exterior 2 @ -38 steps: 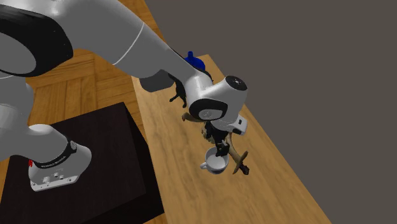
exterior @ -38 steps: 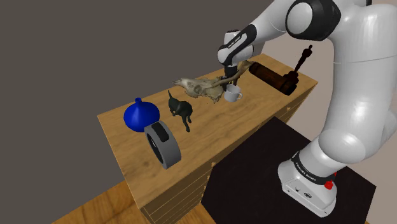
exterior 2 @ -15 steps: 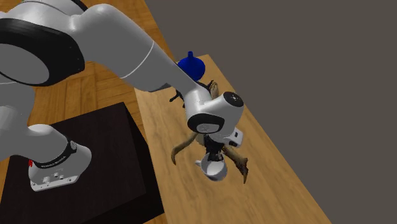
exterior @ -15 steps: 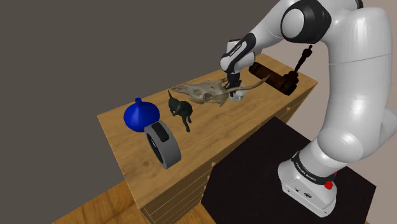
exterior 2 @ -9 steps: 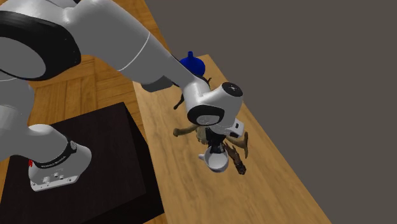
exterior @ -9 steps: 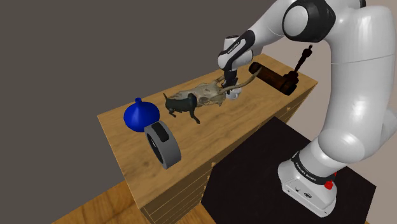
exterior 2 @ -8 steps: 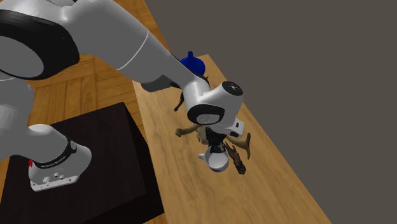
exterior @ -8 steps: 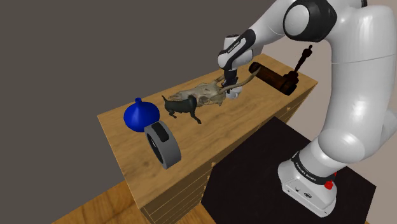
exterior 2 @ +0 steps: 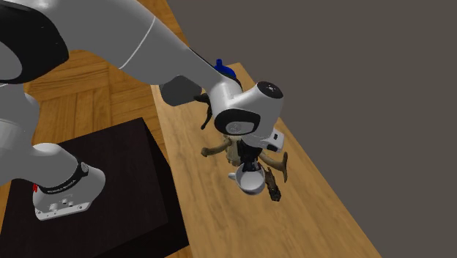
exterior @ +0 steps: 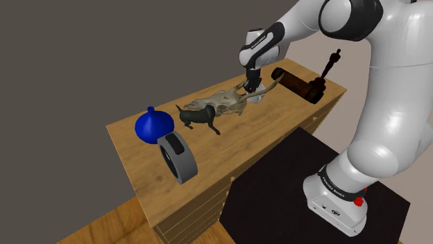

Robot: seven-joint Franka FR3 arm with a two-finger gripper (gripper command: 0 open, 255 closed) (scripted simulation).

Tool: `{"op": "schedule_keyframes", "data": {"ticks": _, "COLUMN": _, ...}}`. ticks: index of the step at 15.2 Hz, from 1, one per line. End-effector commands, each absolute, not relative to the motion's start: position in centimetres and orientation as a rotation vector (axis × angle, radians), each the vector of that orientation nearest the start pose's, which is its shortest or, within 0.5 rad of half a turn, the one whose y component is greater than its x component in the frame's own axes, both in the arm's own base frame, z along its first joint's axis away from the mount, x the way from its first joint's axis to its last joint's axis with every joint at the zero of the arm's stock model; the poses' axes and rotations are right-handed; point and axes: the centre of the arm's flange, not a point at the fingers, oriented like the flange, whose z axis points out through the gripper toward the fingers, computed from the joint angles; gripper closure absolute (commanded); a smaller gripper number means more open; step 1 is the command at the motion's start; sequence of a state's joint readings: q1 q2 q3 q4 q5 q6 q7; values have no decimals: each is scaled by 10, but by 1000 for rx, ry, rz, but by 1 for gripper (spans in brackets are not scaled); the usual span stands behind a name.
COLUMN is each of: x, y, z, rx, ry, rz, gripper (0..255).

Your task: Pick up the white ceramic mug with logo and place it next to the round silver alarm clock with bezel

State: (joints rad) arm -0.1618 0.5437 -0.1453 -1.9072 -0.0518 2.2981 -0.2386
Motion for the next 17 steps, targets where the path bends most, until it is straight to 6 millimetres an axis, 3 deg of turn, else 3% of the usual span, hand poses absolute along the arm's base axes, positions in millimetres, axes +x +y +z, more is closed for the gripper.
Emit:
{"op": "schedule_keyframes", "data": {"ticks": 1, "x": 586, "y": -183, "z": 213, "rx": -3198, "ry": 25, "rz": 278, "gripper": 255}}
{"op": "schedule_keyframes", "data": {"ticks": 17, "x": 586, "y": -183, "z": 297, "rx": -3198, "ry": 25, "rz": 278, "gripper": 255}}
